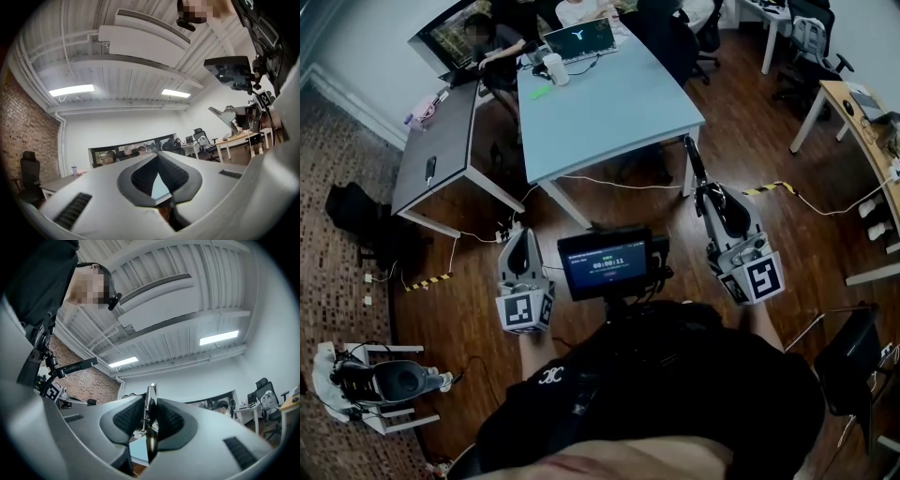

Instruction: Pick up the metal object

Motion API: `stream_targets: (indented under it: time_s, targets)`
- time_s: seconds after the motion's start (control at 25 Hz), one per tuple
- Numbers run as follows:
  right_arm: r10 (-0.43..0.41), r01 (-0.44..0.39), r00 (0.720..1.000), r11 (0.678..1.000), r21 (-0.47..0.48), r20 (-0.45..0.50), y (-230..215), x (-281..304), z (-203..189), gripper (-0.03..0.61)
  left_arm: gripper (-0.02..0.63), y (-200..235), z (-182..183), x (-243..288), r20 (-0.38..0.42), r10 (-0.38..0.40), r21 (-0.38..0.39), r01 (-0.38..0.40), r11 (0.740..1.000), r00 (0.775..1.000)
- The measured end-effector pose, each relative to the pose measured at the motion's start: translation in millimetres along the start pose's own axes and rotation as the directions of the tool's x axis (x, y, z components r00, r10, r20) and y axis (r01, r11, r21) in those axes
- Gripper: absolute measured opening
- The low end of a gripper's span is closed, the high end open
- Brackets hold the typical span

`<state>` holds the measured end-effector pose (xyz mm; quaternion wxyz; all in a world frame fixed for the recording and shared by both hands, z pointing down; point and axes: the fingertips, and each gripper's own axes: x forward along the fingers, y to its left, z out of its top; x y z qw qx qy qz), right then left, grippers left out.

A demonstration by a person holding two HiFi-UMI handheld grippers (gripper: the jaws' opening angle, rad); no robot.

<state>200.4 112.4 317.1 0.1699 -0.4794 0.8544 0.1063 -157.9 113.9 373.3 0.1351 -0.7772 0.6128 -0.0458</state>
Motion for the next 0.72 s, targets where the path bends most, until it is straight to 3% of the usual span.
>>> stream_targets:
  time_s: [0.16,0.32,0.72]
  targets:
    - [0.007,-0.007,0.999,1.000,0.002,-0.033,2.0,-1.2,-4.5,0.069,0.009,0.0,2.2,-0.3,-0.005,-0.001,0.001,0.001,1.000,1.000]
    - [0.045,-0.045,0.999,0.999,0.006,-0.019,4.5,-3.3,-4.5,0.069,0.009,-4.2,4.5,1.7,-0.005,-0.015,0.004,0.015,1.000,1.000]
    - [0.049,-0.049,0.999,0.999,-0.008,-0.011,4.6,7.1,-6.2,0.067,0.009,3.6,9.6,9.4,0.009,-0.018,0.017,0.018,1.000,1.000]
